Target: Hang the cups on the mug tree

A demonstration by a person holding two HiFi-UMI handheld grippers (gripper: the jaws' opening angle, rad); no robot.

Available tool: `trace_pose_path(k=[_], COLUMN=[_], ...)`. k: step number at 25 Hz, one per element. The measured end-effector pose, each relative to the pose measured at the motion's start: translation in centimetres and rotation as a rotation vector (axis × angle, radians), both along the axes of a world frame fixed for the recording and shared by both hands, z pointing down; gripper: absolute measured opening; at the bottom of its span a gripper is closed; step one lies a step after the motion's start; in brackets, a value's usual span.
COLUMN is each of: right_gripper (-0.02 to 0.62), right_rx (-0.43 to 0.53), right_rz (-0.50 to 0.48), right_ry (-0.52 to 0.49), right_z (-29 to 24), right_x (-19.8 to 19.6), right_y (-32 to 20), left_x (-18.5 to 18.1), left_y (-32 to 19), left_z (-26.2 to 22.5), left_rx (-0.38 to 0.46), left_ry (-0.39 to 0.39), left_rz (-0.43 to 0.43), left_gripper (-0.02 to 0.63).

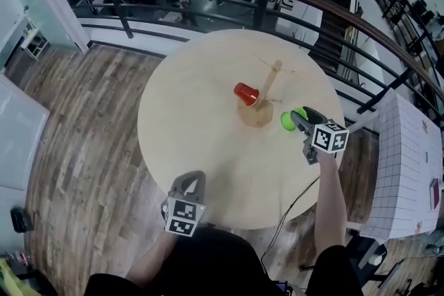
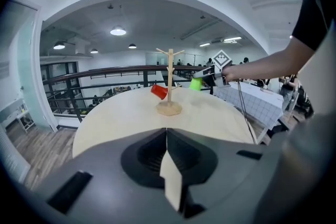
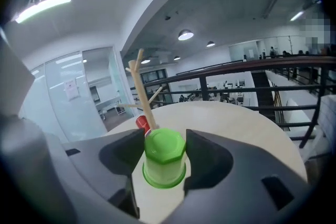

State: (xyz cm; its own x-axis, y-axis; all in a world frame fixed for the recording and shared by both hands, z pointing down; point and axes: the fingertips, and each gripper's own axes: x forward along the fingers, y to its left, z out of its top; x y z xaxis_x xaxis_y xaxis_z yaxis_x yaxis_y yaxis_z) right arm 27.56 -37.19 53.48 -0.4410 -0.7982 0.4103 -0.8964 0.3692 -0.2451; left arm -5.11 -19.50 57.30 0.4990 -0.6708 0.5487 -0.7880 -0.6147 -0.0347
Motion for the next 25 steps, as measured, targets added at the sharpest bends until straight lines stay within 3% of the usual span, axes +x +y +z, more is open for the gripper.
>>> trace_pose_path(k=[7, 10, 19, 25], right_gripper=[0.253, 0.253, 0.253, 0.255], right_rx=[0.081, 0.090, 0.027, -0.018], right_rz=[0.258, 0.315, 0.327, 0.352], right_ry=[-0.329, -0.436, -0.407, -0.335], right_z=[-2.6, -2.2, 1.1, 3.1], right_x=[3.1, 3.1, -0.5, -2.3], right_y=[-4.3, -5.1, -6.7, -6.8], left_x=[-1.1, -1.9, -3.7, -5.3], left_y=[0.8, 1.1, 2.5, 3.3], left_z=[0.2, 0.2, 0.7, 0.8], left_rx=[-0.005, -0.009, -0.020, -0.021], left_ry=[-0.030, -0.039, -0.052, -0.055], left_rz=[-0.026, -0.053, -0.114, -0.148], left_gripper=[0.014, 0.014, 0.014, 0.014])
